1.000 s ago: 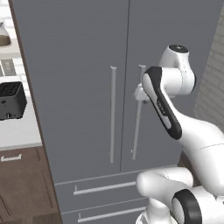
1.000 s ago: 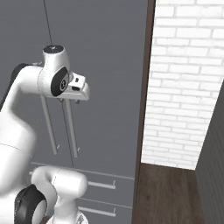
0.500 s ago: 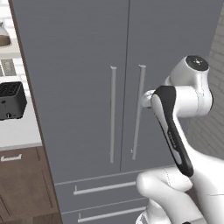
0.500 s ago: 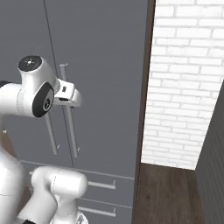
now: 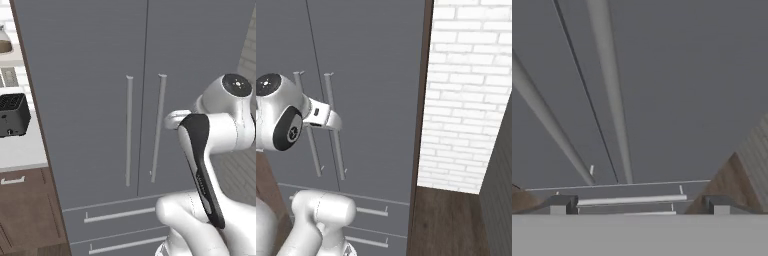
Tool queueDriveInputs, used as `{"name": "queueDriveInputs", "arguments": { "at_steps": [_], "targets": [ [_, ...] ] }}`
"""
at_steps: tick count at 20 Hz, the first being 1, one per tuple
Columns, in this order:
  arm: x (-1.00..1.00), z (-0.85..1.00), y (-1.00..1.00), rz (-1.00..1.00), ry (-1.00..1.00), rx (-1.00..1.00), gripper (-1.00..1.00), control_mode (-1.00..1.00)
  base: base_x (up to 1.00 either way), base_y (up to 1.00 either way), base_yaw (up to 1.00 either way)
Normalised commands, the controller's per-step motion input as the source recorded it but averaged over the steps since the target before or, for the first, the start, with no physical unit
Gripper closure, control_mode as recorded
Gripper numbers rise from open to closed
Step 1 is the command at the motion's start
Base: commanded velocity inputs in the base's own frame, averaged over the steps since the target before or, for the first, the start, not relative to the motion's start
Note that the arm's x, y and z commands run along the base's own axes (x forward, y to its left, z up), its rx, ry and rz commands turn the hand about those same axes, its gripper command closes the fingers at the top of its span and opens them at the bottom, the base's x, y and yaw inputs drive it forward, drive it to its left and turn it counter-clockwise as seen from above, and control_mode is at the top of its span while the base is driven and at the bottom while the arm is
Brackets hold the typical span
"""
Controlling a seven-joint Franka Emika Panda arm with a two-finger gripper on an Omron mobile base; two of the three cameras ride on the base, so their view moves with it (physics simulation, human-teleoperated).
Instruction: Take the strawberry from the fridge and place it on top of the pancake, located on the dining counter.
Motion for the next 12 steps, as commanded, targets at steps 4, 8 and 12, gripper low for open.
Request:
{"name": "queueDriveInputs", "arguments": {
  "at_steps": [4,8,12],
  "targets": [
    [-0.46,0.16,0.0,0.0,-0.07,0.0,-1.0,-1.0,0.0,0.0,0.0],
    [-0.65,0.07,0.0,0.0,-0.15,0.0,-1.0,-1.0,0.0,0.0,0.0],
    [-0.52,0.05,0.03,0.0,-0.14,0.0,-1.0,-1.0,0.0,0.0,0.0]
  ]
}}
